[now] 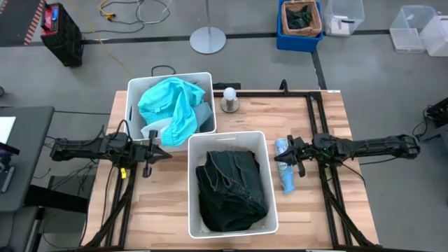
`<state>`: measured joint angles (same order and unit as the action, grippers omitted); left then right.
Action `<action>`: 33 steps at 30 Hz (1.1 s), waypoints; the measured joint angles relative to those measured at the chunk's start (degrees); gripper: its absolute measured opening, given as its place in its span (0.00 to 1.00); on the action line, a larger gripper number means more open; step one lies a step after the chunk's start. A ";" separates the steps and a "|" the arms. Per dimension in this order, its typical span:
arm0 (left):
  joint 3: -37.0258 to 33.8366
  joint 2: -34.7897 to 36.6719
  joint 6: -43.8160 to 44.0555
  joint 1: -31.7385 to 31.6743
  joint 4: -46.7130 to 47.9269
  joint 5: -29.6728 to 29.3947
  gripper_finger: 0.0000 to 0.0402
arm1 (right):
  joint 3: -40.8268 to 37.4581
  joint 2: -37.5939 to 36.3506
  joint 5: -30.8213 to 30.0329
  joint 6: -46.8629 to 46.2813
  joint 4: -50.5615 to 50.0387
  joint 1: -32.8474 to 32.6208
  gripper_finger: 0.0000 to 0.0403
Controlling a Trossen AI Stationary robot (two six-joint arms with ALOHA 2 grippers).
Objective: Sort clothes
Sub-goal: Return to Home Position
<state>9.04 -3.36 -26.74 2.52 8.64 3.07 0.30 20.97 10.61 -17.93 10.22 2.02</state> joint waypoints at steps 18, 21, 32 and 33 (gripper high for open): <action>0.00 0.00 -1.10 0.62 0.16 -0.06 0.01 | -0.04 0.01 -0.01 -0.04 0.01 0.00 0.07; 0.00 0.00 -1.47 1.75 0.25 -0.27 0.01 | -0.04 0.00 0.00 -0.04 0.02 0.00 0.07; 0.04 0.02 -0.57 1.88 0.11 -0.40 0.01 | -0.04 0.00 -0.02 -0.07 0.00 0.00 0.07; 0.04 0.02 -0.61 1.88 0.13 -0.42 0.01 | -0.04 0.01 -0.02 -0.07 -0.02 0.00 0.07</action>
<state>9.08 -3.33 -27.35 4.40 8.78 2.66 0.25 20.98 10.59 -18.00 10.20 2.02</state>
